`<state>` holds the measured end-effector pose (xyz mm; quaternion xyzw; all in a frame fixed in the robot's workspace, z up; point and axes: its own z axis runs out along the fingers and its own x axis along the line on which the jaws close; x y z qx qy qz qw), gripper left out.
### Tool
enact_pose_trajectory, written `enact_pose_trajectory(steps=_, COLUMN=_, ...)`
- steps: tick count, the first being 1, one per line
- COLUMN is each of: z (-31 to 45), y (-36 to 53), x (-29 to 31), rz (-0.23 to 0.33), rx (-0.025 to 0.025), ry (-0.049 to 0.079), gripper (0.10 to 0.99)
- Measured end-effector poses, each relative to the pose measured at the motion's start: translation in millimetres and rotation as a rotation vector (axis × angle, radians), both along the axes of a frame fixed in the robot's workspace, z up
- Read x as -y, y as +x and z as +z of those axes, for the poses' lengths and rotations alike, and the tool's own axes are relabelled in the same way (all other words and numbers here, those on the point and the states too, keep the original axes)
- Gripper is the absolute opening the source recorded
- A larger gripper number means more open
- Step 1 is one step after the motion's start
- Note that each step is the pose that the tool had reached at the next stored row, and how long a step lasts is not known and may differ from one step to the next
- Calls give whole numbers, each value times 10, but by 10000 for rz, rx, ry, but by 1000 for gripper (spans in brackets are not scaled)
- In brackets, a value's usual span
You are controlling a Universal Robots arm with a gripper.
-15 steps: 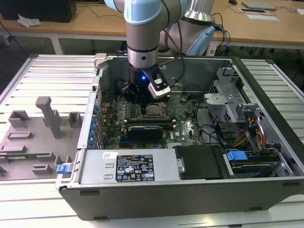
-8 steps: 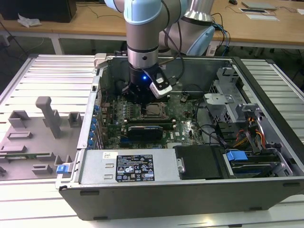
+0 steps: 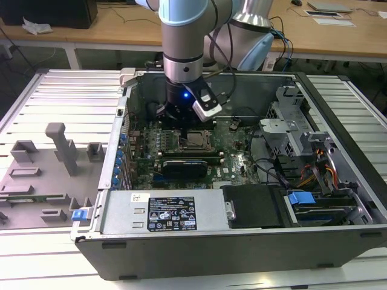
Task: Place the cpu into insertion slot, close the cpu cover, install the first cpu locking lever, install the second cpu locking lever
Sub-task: 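Close the cpu cover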
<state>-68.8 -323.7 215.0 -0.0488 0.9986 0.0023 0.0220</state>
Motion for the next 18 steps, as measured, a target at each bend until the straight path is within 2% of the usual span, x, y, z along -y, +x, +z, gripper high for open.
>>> enact_pose_trajectory(steps=3, z=1, y=147, x=1, rz=3, rx=-7, ry=-1, gripper=106)
enact_pose_trajectory(steps=7, z=67, y=150, x=1, rz=30, rx=-7, ry=-2, gripper=106)
enact_pose_trajectory(steps=12, z=205, y=150, x=1, rz=33, rx=-7, ry=-1, gripper=106)
enact_pose_trajectory(steps=14, z=220, y=153, x=1, rz=35, rx=-8, ry=-1, gripper=106)
enact_pose_trajectory(steps=18, z=232, y=232, x=1, rz=32, rx=-20, ry=-3, gripper=106)
